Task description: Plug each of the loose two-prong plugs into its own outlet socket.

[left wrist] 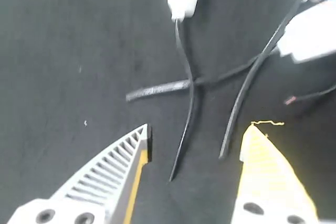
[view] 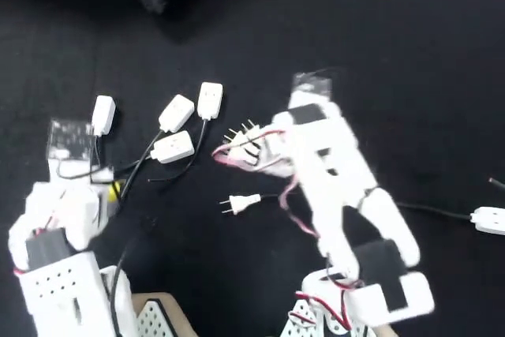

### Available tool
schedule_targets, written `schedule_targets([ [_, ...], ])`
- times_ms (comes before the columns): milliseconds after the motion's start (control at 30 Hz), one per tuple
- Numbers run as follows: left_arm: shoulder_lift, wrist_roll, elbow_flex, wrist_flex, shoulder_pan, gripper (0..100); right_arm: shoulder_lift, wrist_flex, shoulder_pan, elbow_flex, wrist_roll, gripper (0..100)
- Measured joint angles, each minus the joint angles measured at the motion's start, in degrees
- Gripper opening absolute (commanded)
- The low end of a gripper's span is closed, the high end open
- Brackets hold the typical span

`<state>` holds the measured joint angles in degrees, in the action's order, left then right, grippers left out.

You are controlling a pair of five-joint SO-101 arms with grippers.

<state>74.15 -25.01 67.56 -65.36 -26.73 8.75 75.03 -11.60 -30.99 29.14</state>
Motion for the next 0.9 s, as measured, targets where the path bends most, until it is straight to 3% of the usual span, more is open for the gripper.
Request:
schedule_targets([
  [200, -21.5, 3.7, -19.7, -5.1, 13.4, 28, 1.6, -3.0, 4.7, -0.4, -8.8, 12.8],
  [400, -43.2, -3.1, -25.0, -1.1, 26.5, 28, 1.6, -10.0, 5.4, -3.3, -18.5, 12.8],
  [667, -57.0, -13.1, -25.2, 15.9, 28.7, 28, 1.6, -12.1, 6.6, -3.8, -19.7, 12.8],
  [900, -67.3, -14.2, -26.9, 25.3, 30.5, 28, 1.6, -12.1, 6.6, -3.8, -19.7, 12.8],
])
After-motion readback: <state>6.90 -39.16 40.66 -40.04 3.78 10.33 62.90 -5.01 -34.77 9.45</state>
